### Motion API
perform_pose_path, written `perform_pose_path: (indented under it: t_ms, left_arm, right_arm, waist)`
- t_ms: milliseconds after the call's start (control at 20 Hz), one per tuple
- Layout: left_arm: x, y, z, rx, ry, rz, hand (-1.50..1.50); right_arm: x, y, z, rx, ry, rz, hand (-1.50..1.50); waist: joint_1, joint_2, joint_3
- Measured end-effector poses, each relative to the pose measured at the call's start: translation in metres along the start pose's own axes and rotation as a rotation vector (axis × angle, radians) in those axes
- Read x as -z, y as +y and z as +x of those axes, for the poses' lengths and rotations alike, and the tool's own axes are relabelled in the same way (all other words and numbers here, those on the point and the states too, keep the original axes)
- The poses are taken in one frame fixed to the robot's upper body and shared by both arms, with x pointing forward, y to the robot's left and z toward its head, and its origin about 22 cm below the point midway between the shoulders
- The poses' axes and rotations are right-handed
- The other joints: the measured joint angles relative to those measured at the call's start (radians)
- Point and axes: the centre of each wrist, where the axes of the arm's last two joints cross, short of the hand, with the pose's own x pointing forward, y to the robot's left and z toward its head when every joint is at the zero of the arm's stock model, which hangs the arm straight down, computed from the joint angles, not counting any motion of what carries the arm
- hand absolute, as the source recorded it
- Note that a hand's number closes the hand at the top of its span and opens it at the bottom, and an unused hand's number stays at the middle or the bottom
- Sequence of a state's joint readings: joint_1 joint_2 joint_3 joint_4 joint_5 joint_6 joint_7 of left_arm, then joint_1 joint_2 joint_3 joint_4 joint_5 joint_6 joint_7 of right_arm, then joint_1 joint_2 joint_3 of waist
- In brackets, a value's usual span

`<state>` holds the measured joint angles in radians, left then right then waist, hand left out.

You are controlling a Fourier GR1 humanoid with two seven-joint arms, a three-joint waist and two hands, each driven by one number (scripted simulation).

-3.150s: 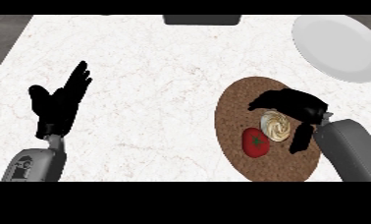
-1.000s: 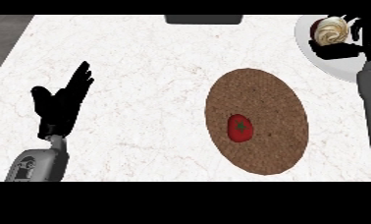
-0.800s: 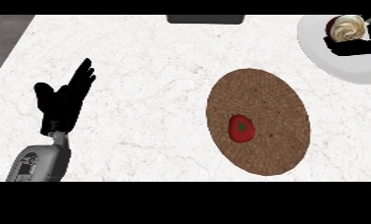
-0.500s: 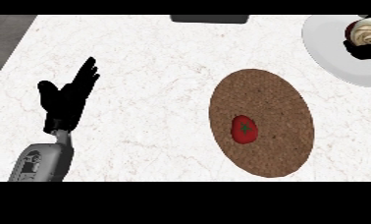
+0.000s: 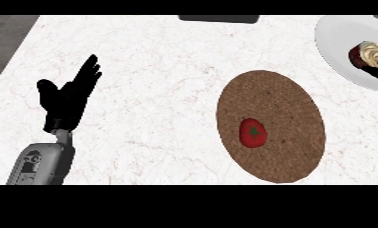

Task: Pick the cupcake from the placemat and place it in the plate

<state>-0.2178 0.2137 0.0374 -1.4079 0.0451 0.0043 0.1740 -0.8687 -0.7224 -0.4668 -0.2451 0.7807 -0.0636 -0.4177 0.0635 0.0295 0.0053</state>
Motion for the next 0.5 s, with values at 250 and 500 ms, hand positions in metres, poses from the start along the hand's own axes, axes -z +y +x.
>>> perform_pose_path:
  t_ms: [250, 500]
  left_arm:
    - [-0.001, 0.001, -0.003, 0.002, 0.0, 0.002, 0.0]
    - [0.0, 0.0, -0.008, -0.003, 0.012, 0.005, 0.0]
  right_arm:
    - [-0.003, -0.007, -0.007, 0.05, -0.101, -0.018, -1.5]
    - [0.002, -0.012, 0.001, 0.22, -0.286, -0.098, -1.5]
  waist:
    - [0.001, 0.0, 0.001]
    - [-0.012, -0.005, 0.001]
